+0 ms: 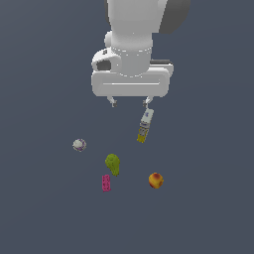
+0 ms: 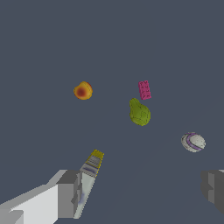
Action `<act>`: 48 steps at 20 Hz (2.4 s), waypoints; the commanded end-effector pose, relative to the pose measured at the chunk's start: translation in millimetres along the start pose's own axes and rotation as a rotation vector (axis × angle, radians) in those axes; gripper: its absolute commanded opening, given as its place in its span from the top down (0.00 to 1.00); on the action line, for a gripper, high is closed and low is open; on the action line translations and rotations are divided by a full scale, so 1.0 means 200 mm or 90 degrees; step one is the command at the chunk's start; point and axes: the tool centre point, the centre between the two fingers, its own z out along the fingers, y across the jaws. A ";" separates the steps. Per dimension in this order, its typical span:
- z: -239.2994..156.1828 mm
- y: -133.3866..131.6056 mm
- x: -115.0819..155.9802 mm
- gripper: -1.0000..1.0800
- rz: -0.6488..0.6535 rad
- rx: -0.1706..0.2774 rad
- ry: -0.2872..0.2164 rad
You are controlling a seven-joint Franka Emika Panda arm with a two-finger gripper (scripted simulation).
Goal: Pick up a designated object from a clutter of objects.
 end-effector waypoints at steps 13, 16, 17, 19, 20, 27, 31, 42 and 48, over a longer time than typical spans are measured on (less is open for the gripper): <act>-0.05 0.03 0.03 0.04 0.038 0.017 0.006; -0.04 0.03 0.03 0.04 0.040 0.017 0.005; -0.04 0.03 0.03 0.04 0.042 0.017 0.005; -0.03 0.02 0.04 0.04 0.048 0.017 0.005; -0.02 0.02 0.05 0.04 0.051 0.017 0.004; 0.07 -0.03 0.14 0.04 0.095 0.016 0.000; 0.16 -0.07 0.21 0.04 0.134 0.016 -0.004; 0.53 -0.24 0.42 0.04 0.274 0.010 -0.016; 0.76 -0.35 0.51 0.04 0.352 0.005 -0.023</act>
